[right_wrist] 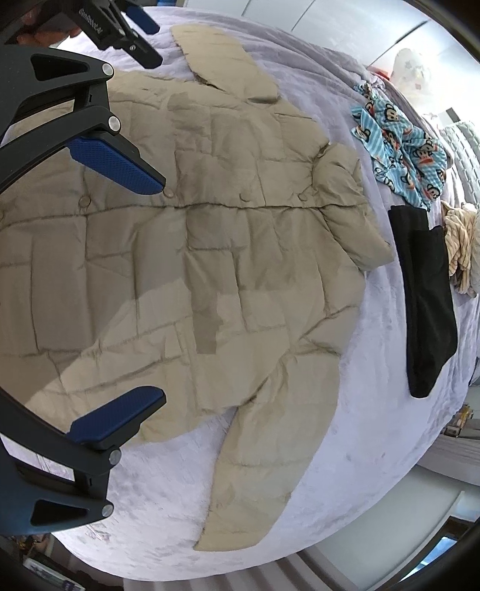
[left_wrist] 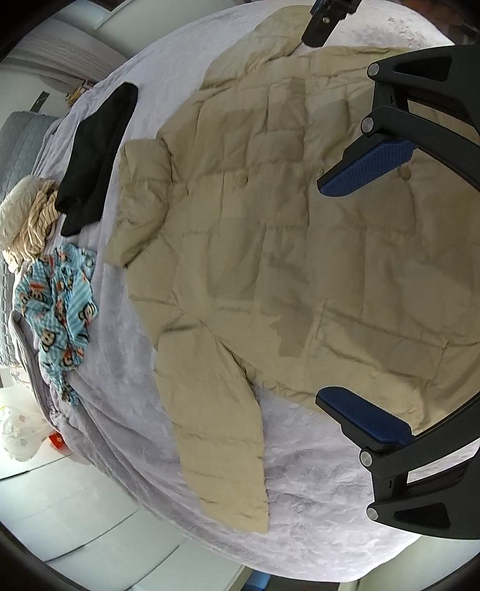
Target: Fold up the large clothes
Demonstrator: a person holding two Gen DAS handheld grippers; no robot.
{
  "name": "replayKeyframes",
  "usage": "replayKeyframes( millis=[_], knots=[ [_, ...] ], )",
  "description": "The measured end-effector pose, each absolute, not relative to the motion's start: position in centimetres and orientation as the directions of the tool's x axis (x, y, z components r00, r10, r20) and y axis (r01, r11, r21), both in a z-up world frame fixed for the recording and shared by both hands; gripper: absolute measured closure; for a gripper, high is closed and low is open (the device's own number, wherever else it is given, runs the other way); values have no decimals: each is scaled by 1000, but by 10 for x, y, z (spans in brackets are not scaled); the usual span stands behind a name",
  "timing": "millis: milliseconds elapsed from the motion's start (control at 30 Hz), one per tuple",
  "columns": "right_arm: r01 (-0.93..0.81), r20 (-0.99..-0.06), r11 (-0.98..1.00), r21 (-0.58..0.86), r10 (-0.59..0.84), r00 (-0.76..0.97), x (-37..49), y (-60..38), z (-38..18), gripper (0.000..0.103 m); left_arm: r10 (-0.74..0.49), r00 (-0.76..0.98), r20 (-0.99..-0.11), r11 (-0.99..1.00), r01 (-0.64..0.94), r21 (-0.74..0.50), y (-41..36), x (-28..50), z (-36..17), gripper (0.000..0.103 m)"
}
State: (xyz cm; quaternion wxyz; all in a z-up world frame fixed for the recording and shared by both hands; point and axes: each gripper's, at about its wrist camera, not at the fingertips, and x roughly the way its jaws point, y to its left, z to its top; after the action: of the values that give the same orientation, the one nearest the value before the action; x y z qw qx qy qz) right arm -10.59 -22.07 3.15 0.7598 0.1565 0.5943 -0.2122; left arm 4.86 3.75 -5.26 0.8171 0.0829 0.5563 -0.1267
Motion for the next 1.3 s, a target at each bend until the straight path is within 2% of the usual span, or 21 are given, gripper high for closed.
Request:
replayKeyframes(
  millis=[333,533,700,833,1033,1067,1133,1167,1200,1233,1300],
  knots=[
    [477,-974,876,71,-42,221,-69,-164,4,0,-116,308,-944,981,186,-60,124,101,-104,0],
    [421,-959,884,204,95,266,-41,-124,-31,0,-282,323,-903,954,-8,-301,220,146,-138,0],
    [346,-952,910,230,137,272,-24,-92,-56,0,-356,382,-853,884,-158,-440,294,180,-177,0],
    [332,-960,912,241,175,217,-15,-74,-84,0,-374,401,-836,850,-213,-483,323,208,-207,0],
    [354,-949,890,288,215,232,-7,-65,-101,0,-359,464,-810,822,-253,-509,340,252,-217,1],
    [353,-947,890,289,213,240,-6,-63,-101,0,-353,461,-814,821,-264,-506,341,261,-218,4],
    [353,-942,887,298,213,260,-2,-61,-99,0,-324,448,-833,827,-293,-479,342,278,-221,44],
    [351,-938,885,305,215,272,2,-60,-97,0,-311,437,-844,840,-290,-459,344,284,-222,52],
    [349,-935,885,310,217,281,6,-59,-96,0,-310,442,-842,846,-277,-457,346,288,-220,69],
    [345,-932,884,315,219,289,11,-57,-94,0,-315,446,-838,847,-266,-460,346,292,-218,77],
    [344,-928,882,321,221,299,21,-55,-92,0,-301,474,-828,865,-230,-447,348,290,-202,88]
  ],
)
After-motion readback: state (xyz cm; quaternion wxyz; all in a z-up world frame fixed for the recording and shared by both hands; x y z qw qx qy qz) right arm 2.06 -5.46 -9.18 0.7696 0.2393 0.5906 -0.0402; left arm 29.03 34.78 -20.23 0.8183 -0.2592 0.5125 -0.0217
